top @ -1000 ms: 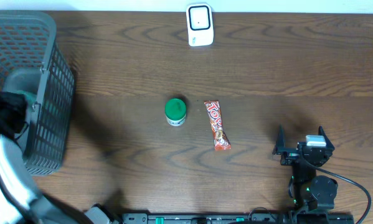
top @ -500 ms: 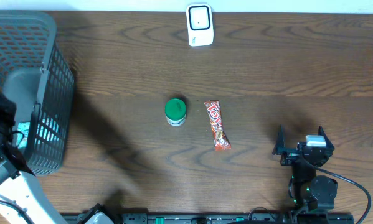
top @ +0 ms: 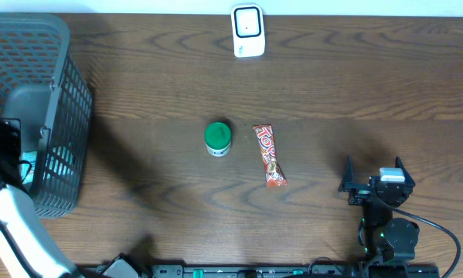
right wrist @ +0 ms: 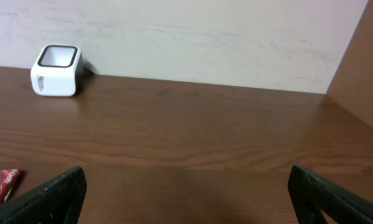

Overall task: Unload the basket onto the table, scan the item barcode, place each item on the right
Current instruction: 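Reach the left gripper into the basket and grasp the mint-green wipes pack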

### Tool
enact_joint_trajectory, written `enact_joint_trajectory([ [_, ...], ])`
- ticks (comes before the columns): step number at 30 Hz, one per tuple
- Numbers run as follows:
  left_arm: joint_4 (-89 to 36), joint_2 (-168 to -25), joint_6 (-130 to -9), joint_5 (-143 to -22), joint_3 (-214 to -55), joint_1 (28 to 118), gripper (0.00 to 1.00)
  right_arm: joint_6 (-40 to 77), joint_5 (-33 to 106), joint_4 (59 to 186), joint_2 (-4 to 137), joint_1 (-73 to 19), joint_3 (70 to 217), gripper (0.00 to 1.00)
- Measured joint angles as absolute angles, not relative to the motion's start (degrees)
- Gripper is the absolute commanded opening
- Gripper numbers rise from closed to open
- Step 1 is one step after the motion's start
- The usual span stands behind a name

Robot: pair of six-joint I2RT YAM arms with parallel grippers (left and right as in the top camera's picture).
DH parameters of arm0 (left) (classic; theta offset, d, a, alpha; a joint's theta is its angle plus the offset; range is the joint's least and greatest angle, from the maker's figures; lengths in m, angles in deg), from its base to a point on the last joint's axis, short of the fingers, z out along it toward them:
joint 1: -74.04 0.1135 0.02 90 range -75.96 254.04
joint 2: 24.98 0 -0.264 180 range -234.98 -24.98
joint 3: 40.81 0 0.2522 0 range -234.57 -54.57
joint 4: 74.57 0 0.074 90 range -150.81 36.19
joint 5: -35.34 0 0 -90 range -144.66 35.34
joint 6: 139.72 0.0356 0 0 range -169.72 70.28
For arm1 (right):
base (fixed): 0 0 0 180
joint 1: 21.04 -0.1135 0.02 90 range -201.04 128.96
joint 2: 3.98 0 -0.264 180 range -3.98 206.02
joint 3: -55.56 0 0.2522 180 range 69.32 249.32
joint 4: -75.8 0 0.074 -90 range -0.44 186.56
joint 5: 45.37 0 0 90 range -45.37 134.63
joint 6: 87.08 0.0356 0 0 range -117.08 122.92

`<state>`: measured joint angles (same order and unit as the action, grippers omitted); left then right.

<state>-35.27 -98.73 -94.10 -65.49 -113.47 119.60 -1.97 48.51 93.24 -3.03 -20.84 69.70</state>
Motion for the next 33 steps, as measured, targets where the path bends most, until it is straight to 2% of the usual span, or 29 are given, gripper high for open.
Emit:
enact_joint_trajectory([
  [12,-32.5,-113.5,-97.4,-64.8,-113.5,119.6,0.98,-2.0,48.5,93.2,-3.0,-20.8,69.7,0.99],
  [18,-28.2,-116.5,-97.6,-64.8,-113.5,119.6,0.98,-2.0,48.5,93.3,-3.0,-20.8,69.7,0.99],
  [30,-28.5,-122.6,-97.7,-64.8,-114.3,119.6,0.98,-2.0,48.5,93.2,-3.0,-20.8,69.7,0.99],
  [31,-28.6,-123.1,-97.7,-64.8,-114.6,119.6,0.84,-2.0,48.5,93.3,-3.0,-20.8,69.7,0.99],
  [32,-28.4,-123.5,-98.0,-64.8,-115.0,119.6,0.49,-2.0,48.5,93.3,-3.0,-20.8,69.7,0.99],
  [33,-28.7,-124.0,-97.9,-64.7,-115.1,119.6,0.22,-2.0,48.5,93.3,-3.0,-20.8,69.7,0.99],
])
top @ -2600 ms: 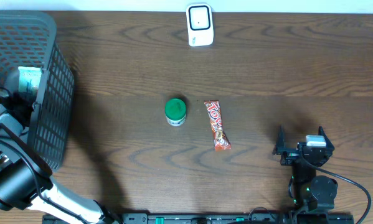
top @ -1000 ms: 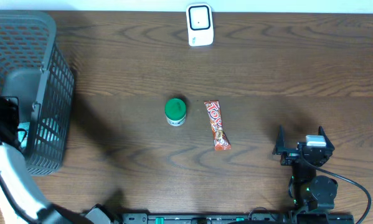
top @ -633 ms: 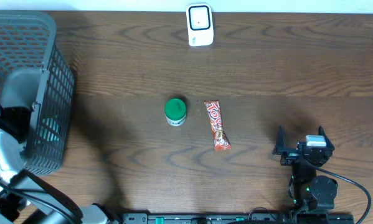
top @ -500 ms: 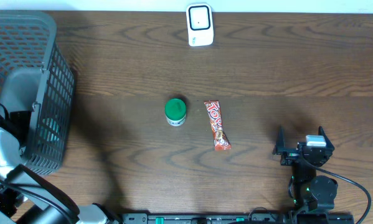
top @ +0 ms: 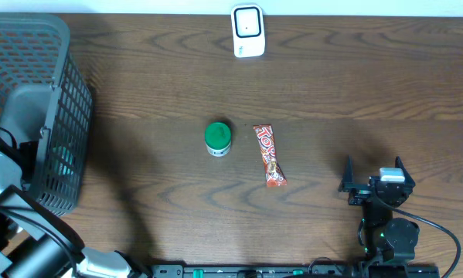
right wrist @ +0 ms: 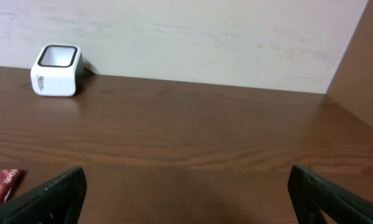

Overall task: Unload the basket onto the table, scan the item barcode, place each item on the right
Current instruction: 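Reach the left gripper into the basket and grasp the mint-green wipes pack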

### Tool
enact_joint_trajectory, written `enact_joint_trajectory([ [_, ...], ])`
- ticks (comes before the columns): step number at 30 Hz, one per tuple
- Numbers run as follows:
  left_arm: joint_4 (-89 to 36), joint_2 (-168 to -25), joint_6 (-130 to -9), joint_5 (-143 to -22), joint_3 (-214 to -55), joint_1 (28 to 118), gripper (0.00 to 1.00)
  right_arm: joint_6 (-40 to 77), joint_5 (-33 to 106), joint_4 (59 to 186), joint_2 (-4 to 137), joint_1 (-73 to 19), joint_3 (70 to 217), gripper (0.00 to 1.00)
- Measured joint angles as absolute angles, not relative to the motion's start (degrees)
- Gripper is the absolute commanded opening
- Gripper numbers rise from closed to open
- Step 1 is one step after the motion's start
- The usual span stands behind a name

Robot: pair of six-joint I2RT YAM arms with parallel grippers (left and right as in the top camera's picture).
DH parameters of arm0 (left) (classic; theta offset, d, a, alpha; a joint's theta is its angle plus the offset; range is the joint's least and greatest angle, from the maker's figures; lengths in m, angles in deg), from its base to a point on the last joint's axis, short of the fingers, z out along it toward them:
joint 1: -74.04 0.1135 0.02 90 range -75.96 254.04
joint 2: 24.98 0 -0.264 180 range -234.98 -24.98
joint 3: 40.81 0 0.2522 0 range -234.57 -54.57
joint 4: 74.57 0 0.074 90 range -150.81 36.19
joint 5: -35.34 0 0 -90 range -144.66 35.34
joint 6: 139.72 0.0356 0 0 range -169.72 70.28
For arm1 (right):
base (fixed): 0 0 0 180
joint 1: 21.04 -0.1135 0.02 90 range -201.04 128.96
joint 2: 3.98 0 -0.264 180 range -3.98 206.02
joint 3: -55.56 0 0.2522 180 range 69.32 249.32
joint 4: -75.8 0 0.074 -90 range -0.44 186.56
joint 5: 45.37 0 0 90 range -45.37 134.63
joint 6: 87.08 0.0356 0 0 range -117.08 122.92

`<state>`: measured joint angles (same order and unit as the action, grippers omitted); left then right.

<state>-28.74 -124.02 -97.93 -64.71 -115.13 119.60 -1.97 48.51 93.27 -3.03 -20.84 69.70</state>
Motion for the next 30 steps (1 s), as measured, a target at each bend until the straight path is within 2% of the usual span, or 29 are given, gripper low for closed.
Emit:
enact_joint_trajectory([
  [1,-29.0,-124.5,-97.7,-65.1,-115.4,119.6,0.08,-2.0,48.5,93.3,-3.0,-20.8,69.7,0.99],
  [15,-26.8,-120.1,-94.4,-65.5,-115.8,119.6,0.07,-2.0,48.5,93.3,-3.0,-20.8,69.7,0.99],
  [25,-26.9,-93.7,-94.2,-65.1,-117.5,119.6,0.07,-2.0,48.5,93.3,-3.0,-20.8,69.7,0.99],
  [30,-31.0,-83.8,-94.3,-71.3,-117.7,119.6,0.07,-2.0,48.5,93.3,-3.0,-20.8,69.7,0.99],
])
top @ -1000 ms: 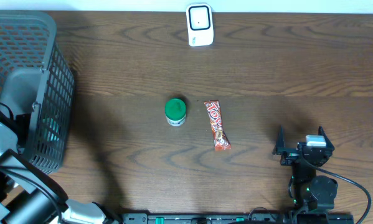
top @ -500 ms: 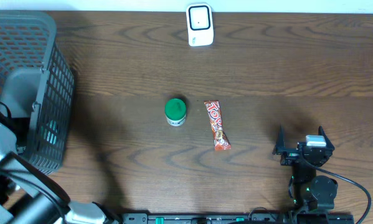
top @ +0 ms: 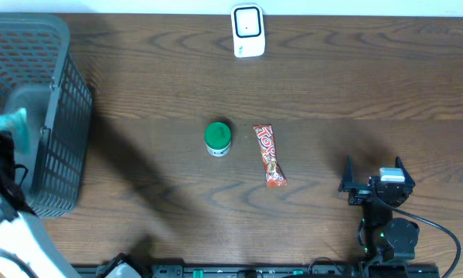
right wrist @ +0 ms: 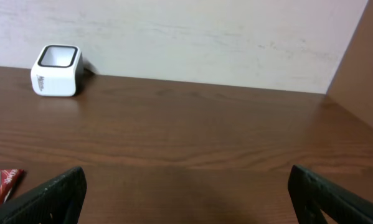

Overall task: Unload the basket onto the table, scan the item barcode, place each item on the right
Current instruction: 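Reach the left gripper into the basket and grasp the mint-green wipes pack, then carry the wipes pack to the table beside the snack bar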

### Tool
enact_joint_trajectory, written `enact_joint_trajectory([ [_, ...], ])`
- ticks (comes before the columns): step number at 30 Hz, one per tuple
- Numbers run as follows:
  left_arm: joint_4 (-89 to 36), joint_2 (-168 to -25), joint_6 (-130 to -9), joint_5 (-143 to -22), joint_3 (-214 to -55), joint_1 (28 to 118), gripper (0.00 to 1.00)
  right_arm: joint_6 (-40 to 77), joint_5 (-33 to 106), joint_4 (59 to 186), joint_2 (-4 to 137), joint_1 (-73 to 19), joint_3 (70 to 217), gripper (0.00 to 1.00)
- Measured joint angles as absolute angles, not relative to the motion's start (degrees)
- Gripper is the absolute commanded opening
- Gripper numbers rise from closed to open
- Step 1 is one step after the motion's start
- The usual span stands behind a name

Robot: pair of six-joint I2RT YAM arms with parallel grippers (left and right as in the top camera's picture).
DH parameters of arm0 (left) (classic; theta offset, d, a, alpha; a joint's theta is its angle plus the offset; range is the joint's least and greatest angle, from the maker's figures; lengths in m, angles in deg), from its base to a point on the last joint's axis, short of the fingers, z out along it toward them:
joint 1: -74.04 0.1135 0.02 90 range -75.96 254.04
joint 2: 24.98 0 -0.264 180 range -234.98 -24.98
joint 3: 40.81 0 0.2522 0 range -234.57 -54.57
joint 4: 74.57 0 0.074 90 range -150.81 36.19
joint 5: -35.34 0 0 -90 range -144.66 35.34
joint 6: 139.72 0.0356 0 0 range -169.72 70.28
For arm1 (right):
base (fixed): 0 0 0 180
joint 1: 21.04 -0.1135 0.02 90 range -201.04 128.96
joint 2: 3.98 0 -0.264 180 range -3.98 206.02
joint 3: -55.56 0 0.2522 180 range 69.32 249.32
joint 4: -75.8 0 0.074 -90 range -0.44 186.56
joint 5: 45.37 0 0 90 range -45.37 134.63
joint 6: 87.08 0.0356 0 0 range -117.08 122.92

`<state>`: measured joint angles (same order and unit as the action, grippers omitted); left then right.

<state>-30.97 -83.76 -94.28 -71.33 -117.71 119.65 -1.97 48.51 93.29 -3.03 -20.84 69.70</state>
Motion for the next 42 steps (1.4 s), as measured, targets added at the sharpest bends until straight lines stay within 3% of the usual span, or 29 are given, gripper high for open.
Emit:
enact_joint_trajectory([
  [7,-32.9,-77.5,-93.7,-90.9,-117.7,113.9,0.07,-2.0,48.5,93.3,-3.0,-20.8,69.7,0.99],
  [10,-29.5,-77.7,-91.1,-95.6,-117.7,106.4,0.07,-2.0,48.5,93.2,-3.0,-20.8,69.7,0.99],
  [14,-24.5,-78.3,-87.6,-93.3,-117.7,92.9,0.07,-2.0,48.5,93.3,-3.0,-20.8,69.7,0.99],
  [18,-22.0,-78.6,-86.0,-82.3,-117.7,78.3,0.07,-2.0,48.5,93.3,-3.0,-20.8,69.7,0.99],
  [26,-17.4,-86.0,-85.3,-46.6,-117.7,48.5,0.08,-2.0,48.5,93.2,-3.0,-20.8,69.7,0.99],
  [29,-15.6,-90.8,-85.9,-35.6,-117.7,42.0,0.07,-2.0,48.5,93.3,-3.0,-20.8,69.7,0.99],
  [35,-8.4,-102.4,-91.3,-13.9,-117.7,33.6,0.07,-2.0,48.5,93.2,-3.0,-20.8,69.7,0.99],
  [42,-0.7,-113.9,-98.1,-1.3,-117.7,32.5,0.07,-2.0,48.5,93.2,-3.0,-20.8,69.7,0.99],
])
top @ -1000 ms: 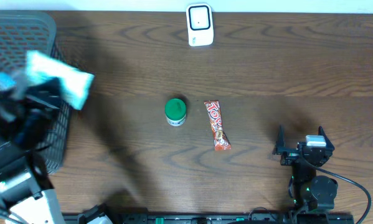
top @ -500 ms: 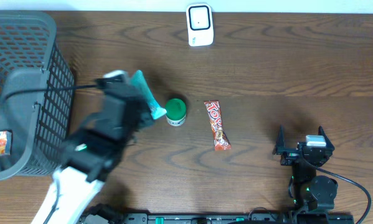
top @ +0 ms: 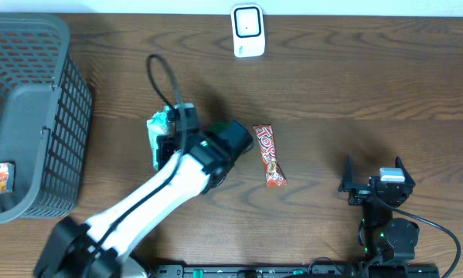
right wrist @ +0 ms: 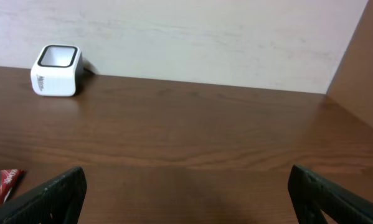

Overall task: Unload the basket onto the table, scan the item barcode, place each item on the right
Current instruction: 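Carry the wipes pack to the table beside the snack bar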

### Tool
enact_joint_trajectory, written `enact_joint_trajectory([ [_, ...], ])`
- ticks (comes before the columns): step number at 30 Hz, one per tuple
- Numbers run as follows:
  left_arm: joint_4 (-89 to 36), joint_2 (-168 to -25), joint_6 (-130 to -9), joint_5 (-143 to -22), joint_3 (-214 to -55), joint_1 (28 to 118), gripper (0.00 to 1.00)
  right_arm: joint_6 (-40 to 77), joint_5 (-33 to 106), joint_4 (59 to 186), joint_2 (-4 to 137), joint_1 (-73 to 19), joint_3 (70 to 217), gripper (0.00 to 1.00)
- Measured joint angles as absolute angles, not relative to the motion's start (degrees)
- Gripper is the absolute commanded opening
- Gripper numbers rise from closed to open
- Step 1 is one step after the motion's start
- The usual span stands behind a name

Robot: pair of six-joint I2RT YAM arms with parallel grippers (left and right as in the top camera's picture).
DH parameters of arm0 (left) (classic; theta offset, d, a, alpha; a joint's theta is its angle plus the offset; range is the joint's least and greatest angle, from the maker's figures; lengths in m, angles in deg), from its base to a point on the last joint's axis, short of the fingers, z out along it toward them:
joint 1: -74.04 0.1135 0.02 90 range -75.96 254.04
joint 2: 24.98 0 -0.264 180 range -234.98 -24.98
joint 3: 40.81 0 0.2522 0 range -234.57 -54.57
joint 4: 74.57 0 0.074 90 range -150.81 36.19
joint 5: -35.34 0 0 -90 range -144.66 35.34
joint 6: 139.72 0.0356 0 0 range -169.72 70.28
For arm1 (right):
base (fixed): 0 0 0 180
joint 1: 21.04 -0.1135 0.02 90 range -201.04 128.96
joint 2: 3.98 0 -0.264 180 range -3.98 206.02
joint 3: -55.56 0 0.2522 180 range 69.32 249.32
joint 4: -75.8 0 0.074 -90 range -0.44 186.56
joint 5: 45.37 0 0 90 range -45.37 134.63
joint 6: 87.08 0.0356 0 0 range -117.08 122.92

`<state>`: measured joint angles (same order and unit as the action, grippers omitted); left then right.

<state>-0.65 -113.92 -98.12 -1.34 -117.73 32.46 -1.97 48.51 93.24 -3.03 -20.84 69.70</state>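
My left gripper [top: 163, 140] hangs over the middle of the table, left of centre, shut on a pale teal packet [top: 158, 126]. The white barcode scanner [top: 247, 31] stands at the far edge, well beyond it, and shows at the left in the right wrist view [right wrist: 56, 70]. A green-lidded can [top: 234, 134] is mostly hidden under the left arm. The red candy bar [top: 269, 155] lies just right of it. My right gripper [top: 372, 182] rests open near the front right, nothing between its fingers [right wrist: 55, 196].
A grey mesh basket [top: 61, 85] fills the left side, with an orange packet inside. The left arm [top: 131, 208] slants from the front left to the table's middle. A wall rises behind the scanner.
The left gripper was over the basket at the far left holding something teal. Now it is above the table's middle beside the green can, still holding the teal packet. Right arm unchanged.
The left arm stood at the basket's left side, then lower at its front corner. Later it held a teal packet above the basket. Now the packet is out over the table near the can. The right gripper stayed open and still throughout.
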Motion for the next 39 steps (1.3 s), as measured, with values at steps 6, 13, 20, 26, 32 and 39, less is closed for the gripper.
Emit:
enact_joint_trajectory([
  [6,4.8,-121.5,-105.7,3.5,-117.7,32.5,0.07,-2.0,48.5,93.2,-3.0,-20.8,69.7,0.99],
  [13,5.6,-125.1,-111.7,-0.9,-117.7,32.3,0.07,-2.0,48.5,93.3,-3.0,-20.8,69.7,0.99],
  [20,4.6,-125.1,-115.6,-11.7,-117.7,28.7,0.07,-2.0,48.5,93.3,-3.0,-20.8,69.7,0.99],
  [26,-2.7,-125.1,-115.7,-25.5,-117.7,23.9,0.07,-2.0,48.5,93.3,-3.0,-20.8,69.7,0.99],
  [32,-16.5,-125.1,-108.1,-39.3,-117.7,20.0,0.07,-2.0,48.5,93.3,-3.0,-20.8,69.7,0.99],
  [39,-27.5,-125.1,-97.1,-47.2,-117.8,19.4,0.07,-2.0,48.5,93.3,-3.0,-20.8,69.7,0.99],
])
